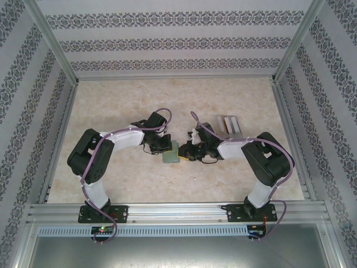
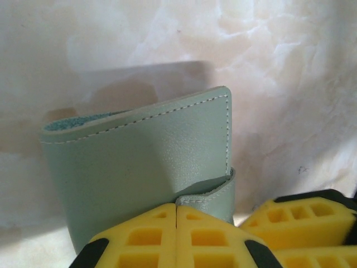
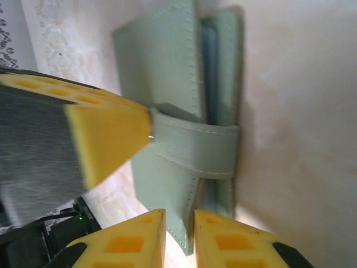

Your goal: Put the credit cards into the card holder

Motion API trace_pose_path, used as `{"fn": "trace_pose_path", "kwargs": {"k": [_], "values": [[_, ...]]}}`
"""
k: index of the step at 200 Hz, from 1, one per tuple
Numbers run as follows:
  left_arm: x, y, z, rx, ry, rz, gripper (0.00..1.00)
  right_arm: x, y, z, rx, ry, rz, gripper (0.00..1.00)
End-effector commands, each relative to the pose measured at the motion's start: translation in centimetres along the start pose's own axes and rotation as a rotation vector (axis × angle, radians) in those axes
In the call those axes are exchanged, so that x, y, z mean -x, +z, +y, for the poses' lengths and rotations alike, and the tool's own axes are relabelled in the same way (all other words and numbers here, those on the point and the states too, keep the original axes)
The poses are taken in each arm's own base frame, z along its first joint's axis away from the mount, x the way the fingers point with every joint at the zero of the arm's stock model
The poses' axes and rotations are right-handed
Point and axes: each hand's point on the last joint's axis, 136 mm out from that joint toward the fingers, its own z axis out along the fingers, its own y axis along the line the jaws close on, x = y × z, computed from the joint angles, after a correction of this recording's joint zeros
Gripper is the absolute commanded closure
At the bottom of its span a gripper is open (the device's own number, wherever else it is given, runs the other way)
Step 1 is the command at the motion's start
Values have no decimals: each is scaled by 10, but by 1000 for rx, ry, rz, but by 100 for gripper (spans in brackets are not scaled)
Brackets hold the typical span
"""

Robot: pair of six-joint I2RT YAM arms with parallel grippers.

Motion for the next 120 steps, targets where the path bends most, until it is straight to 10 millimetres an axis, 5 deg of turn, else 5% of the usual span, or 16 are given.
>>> {"fn": "trace_pose_path", "kwargs": {"k": [1, 57, 120], "values": [[-9, 16, 36, 123, -28, 53, 100, 22, -10, 28, 31, -64, -50, 81], [-7, 16, 37, 119, -36, 49, 100, 45, -8, 36, 52, -37, -44, 85], [-6, 16, 36, 107, -40, 48, 100, 50, -33, 46, 64, -61, -88, 80]]}}
